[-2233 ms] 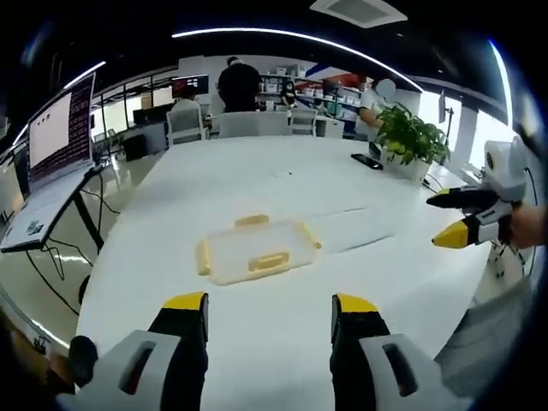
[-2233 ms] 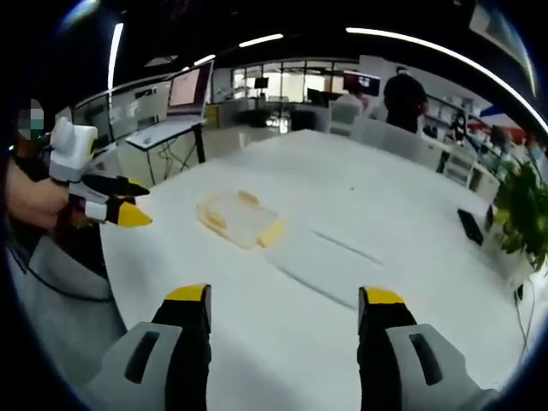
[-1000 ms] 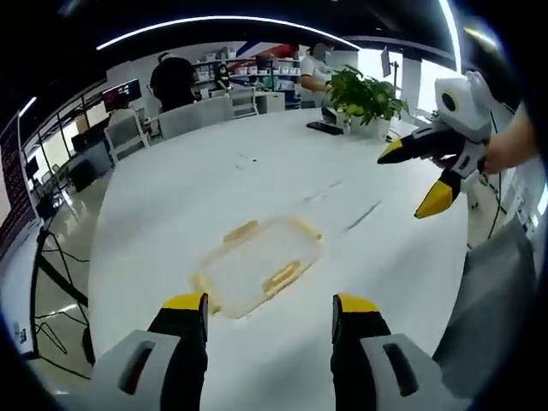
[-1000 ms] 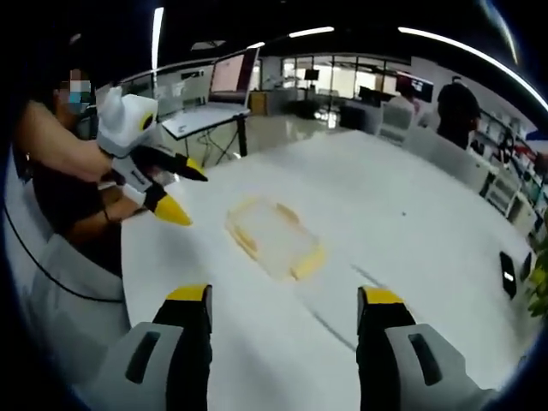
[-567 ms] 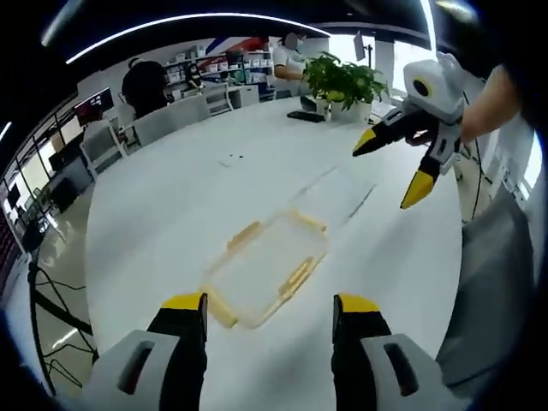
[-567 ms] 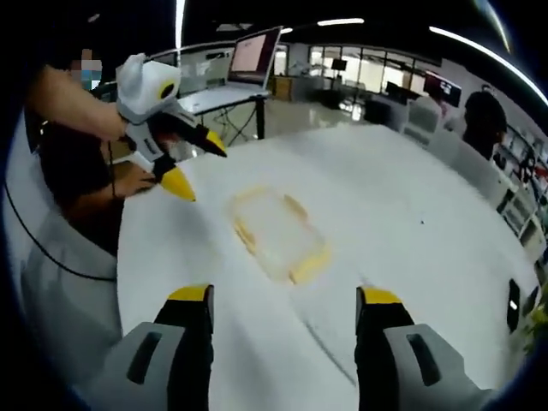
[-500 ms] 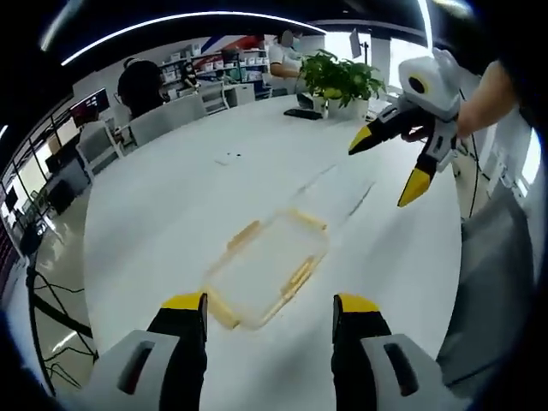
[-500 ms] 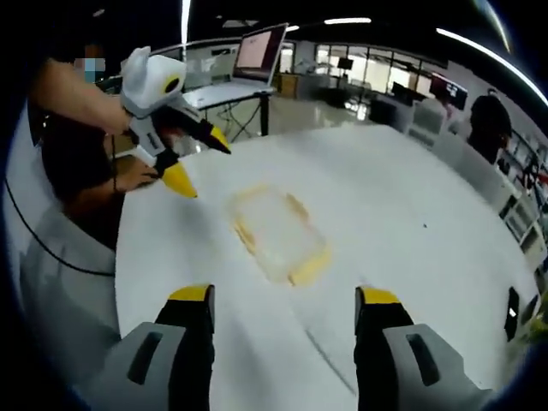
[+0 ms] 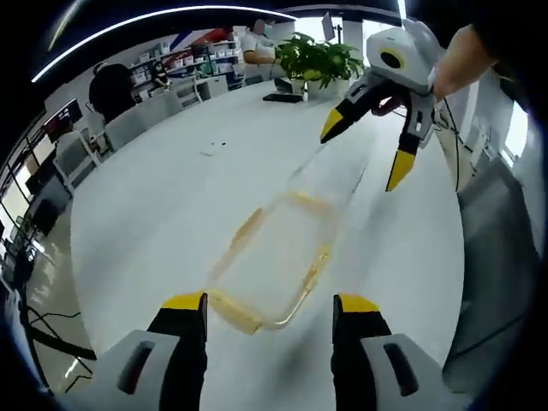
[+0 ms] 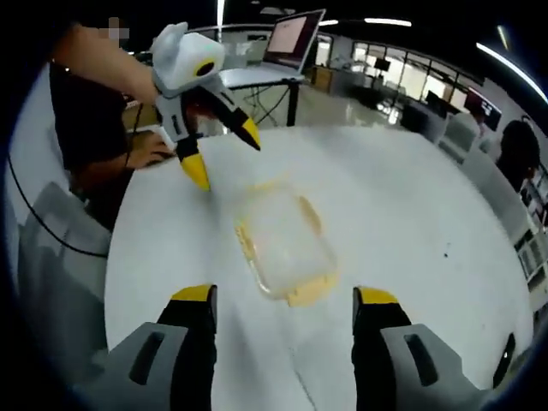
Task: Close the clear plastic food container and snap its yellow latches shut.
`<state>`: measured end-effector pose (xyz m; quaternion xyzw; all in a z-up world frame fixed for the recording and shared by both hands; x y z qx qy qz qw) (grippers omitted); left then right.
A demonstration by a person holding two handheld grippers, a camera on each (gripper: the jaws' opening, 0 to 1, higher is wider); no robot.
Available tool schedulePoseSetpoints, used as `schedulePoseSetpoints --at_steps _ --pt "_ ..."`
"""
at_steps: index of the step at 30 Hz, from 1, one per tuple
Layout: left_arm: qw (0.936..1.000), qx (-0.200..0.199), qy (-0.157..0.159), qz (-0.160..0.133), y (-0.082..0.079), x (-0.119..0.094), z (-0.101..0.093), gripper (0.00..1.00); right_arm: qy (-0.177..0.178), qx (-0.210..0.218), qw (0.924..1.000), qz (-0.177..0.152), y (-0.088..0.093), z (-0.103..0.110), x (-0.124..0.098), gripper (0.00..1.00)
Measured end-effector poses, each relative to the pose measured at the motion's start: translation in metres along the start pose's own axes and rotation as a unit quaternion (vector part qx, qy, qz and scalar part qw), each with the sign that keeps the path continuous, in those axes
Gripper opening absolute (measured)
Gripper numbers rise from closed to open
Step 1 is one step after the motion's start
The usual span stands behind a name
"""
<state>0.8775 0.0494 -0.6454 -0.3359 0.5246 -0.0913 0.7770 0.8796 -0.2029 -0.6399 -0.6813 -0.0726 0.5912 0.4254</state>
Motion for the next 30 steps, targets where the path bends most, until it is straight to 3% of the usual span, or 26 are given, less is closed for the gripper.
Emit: schedulePoseSetpoints --at_steps 11,19,30 --pt "0.9978 0.040 0.049 0.019 0.014 0.008 0.013 0.54 -0.031 -0.019 0.9991 0.022 -0.001 -0.007 0.014 0.61" --pt "0.9951 0.052 0.082 0.019 0.015 0.014 0.025 0.55 -0.072 -0.052 0.9950 0.046 -0.005 -0.011 0.021 0.61" --pt "0.9889 0.084 0.118 0.032 0.018 0.023 0.034 0.56 -0.095 -0.065 0.9905 0.075 -0.004 -0.022 0.034 0.62"
Point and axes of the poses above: the point that each gripper's makers call its tool centre point, and the gripper's own axes: x roughly forward along the fingers, z roughly to its left, y roughly out of its underside, the point moved 9 cm from there along -x, roughly backward along the fingers, and after that the axes turned 11 degrees about x, right-handed, at the moved point
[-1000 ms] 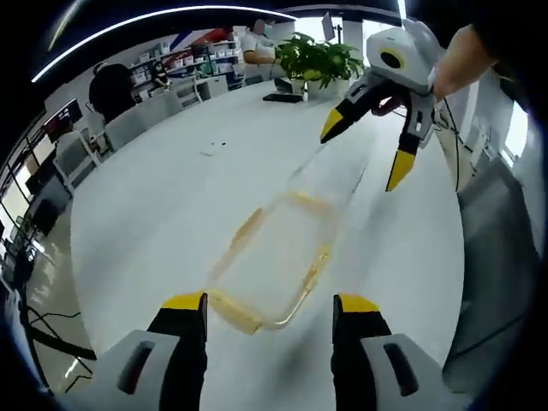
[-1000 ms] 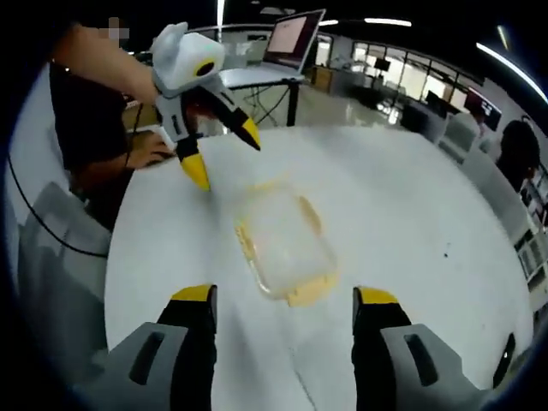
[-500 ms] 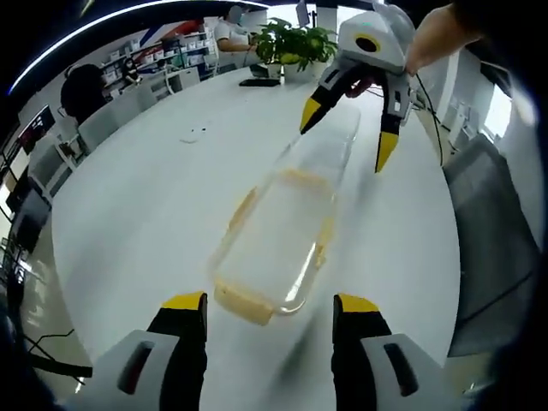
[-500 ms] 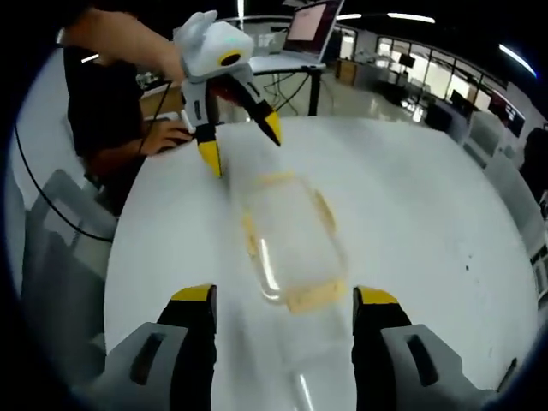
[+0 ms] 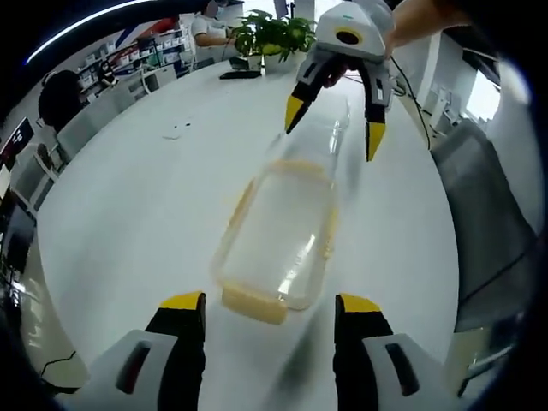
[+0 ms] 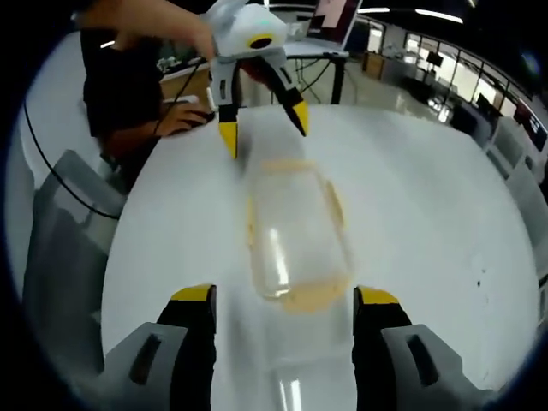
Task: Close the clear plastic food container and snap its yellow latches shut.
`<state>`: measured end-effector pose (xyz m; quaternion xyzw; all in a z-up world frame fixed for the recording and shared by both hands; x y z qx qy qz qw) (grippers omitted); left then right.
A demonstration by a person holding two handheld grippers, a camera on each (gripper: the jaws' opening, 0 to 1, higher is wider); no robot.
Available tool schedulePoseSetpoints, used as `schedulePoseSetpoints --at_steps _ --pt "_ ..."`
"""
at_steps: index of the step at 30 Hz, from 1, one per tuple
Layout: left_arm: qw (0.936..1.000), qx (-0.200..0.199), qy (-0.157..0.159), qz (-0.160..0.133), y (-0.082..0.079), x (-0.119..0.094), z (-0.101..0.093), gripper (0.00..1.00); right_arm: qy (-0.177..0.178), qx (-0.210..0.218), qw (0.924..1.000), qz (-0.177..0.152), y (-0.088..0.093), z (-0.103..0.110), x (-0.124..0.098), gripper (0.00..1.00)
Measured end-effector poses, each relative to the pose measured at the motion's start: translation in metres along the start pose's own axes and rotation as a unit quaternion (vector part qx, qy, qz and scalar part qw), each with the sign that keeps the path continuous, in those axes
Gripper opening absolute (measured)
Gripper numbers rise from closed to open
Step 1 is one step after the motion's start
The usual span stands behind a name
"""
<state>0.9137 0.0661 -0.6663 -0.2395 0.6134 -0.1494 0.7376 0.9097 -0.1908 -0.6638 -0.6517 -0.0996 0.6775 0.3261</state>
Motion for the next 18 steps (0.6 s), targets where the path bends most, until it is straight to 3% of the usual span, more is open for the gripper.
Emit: schedulePoseSetpoints --at_steps 5,18 --pt "0.9998 -0.003 0.018 -0.002 0.005 0.006 0.002 0.57 -0.005 -0.005 0.9999 0.014 0.002 -0.004 0.004 0.62" --pt "0.9986 0.034 0.041 0.002 0.009 0.020 0.009 0.54 -0.011 -0.029 0.9989 0.035 -0.003 -0.012 0.018 0.61"
Point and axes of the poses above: the point that each gripper's makers call its tool centre point, and the gripper's own axes: x roughly forward along the fingers, z roughly to its left, y roughly out of its underside, the point moved 9 cm from there along -x, roughly backward along the fingers, and after that the axes turned 11 degrees about x, right-handed, at the moved point
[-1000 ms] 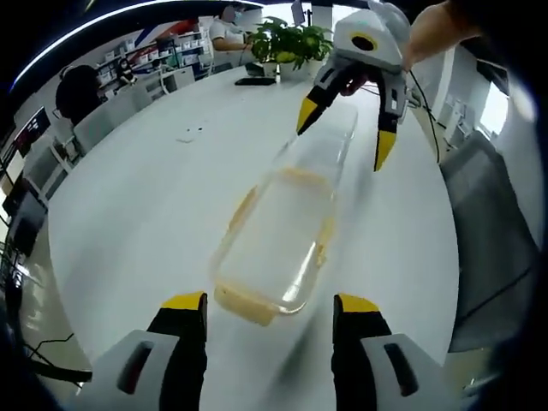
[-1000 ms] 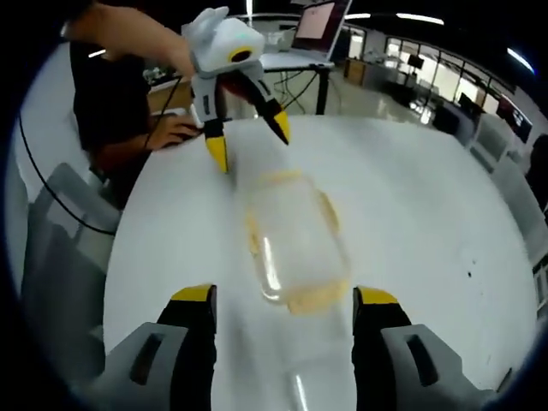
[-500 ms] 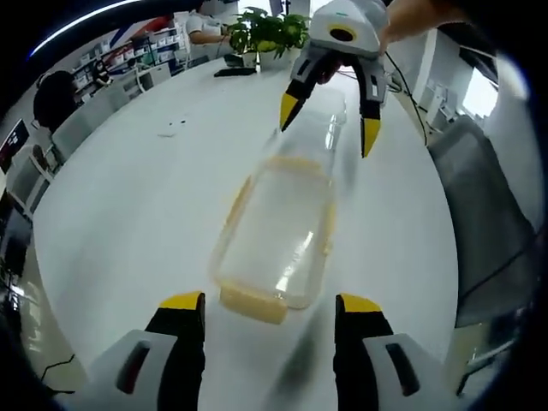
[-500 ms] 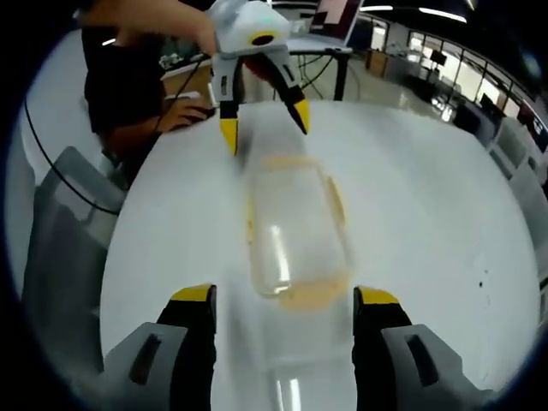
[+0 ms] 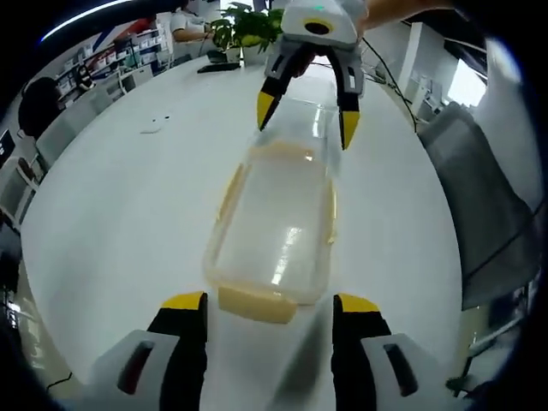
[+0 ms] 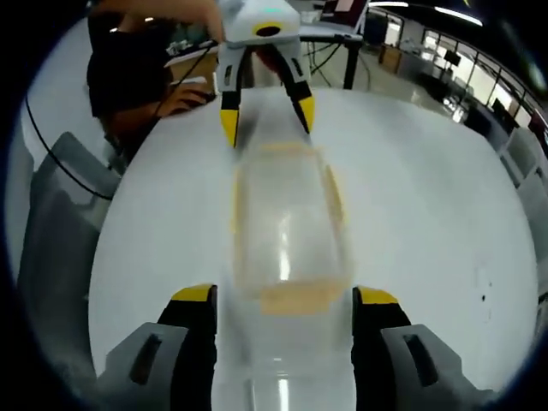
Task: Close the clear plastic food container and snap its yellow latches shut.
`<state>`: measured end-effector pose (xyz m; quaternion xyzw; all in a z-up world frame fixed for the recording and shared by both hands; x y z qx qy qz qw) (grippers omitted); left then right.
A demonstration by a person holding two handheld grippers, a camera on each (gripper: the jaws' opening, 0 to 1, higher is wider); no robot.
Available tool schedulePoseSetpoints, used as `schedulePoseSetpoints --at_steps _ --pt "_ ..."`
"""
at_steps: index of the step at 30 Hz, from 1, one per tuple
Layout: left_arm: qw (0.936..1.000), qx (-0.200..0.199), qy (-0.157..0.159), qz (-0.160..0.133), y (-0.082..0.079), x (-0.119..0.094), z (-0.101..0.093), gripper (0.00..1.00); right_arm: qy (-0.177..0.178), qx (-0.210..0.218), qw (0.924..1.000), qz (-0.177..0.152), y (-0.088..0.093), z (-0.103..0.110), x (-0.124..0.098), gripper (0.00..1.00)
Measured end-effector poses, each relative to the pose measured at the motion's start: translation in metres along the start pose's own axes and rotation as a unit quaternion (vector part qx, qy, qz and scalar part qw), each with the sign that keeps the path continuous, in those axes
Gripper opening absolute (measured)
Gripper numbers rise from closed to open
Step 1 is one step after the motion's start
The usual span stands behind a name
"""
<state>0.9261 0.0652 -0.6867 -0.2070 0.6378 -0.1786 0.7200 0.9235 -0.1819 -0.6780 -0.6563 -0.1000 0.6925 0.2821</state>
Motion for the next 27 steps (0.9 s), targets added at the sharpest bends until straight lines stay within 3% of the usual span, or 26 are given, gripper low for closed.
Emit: schedulePoseSetpoints --at_steps 16,27 --pt "0.9992 0.034 0.021 0.004 0.004 0.013 0.007 0.48 0.000 -0.036 0.9989 0.030 0.004 -0.008 0.015 0.55" --pt "0.9984 0.050 0.025 0.004 0.010 0.015 0.013 0.41 -0.003 -0.031 0.9990 0.034 0.005 -0.013 0.020 0.55"
Point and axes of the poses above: the point that each gripper's makers call its tool centre point, and the gripper's own axes: x roughly forward along the fingers, z roughly to its left, y roughly out of its underside, the point moved 9 cm from there along -x, roughly backward along the fingers, and after that the axes turned 11 degrees about x, right-handed, at the moved point
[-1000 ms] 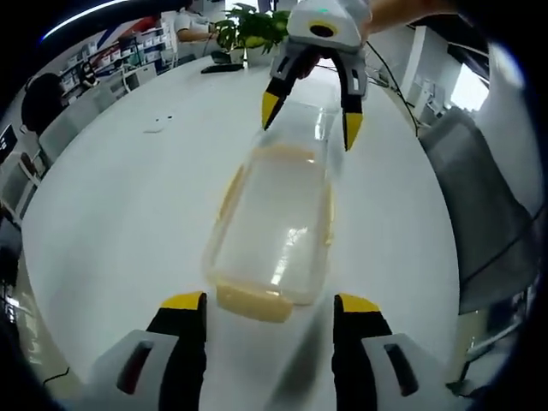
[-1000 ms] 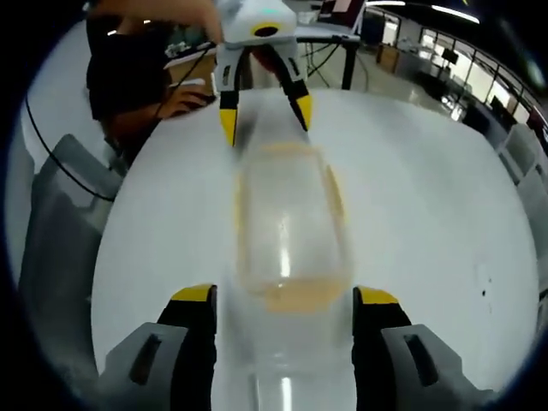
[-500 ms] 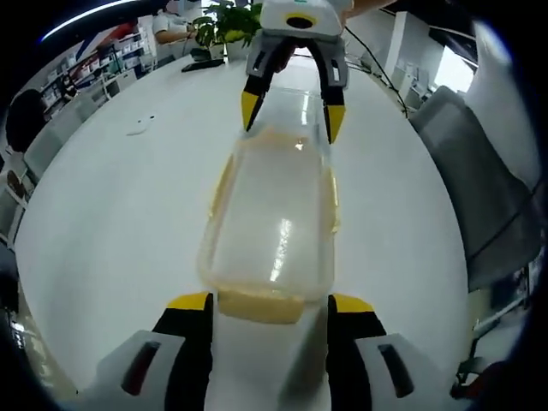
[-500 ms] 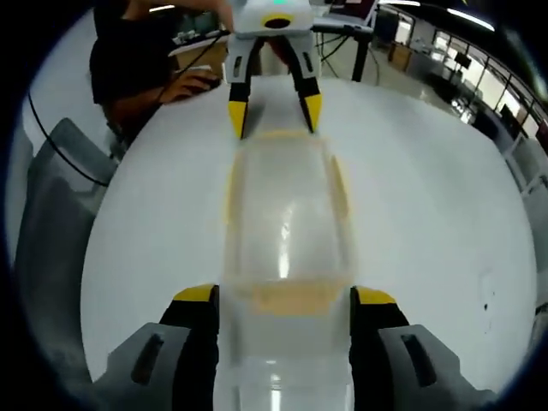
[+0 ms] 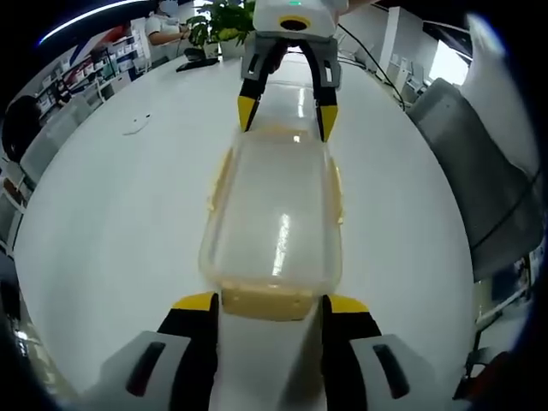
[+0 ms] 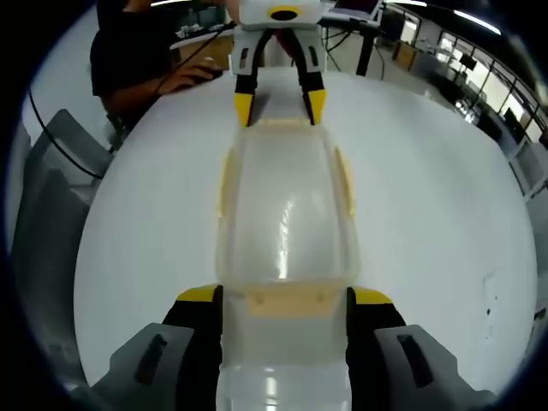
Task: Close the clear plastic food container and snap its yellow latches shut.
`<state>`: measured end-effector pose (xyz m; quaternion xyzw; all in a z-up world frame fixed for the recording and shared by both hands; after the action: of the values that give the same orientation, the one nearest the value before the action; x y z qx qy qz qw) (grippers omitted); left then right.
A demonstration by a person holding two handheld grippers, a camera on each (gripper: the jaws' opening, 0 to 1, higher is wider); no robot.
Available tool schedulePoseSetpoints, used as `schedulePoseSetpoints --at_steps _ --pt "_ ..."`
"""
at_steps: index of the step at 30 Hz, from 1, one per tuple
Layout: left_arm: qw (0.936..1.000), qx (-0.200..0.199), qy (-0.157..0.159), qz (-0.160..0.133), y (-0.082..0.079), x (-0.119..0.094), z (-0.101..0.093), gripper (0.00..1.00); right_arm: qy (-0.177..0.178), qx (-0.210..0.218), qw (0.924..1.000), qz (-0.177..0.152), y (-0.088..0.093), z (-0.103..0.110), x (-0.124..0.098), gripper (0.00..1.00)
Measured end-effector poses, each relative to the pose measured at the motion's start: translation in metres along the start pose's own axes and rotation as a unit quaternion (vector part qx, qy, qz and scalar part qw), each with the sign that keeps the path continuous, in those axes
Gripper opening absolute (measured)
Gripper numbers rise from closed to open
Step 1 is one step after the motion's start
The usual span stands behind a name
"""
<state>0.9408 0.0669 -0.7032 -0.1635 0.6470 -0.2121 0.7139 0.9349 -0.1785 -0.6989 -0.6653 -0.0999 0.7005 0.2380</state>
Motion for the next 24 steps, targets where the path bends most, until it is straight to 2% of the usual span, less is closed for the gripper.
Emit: schedulePoseSetpoints --at_steps 14,24 --pt "1.0000 0.004 -0.004 -0.002 0.0009 0.0002 0.0011 0.38 0.009 -0.003 0.9999 0.014 0.0023 -0.0035 0.0019 0.48" --pt "1.0000 0.009 0.000 -0.003 0.0041 0.0011 0.0027 0.37 0.017 -0.004 0.9994 0.030 0.0009 -0.0035 0.0035 0.48"
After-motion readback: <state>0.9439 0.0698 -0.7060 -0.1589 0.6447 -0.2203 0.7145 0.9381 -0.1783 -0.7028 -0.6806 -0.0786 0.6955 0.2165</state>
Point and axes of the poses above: the point that each gripper's makers call its tool centre point, and the gripper's own axes: x roughly forward along the fingers, z roughly to its left, y roughly out of its underside, the point moved 9 cm from there along -x, roughly backward along the fingers, and after that the axes turned 11 degrees about x, right-handed, at the moved point
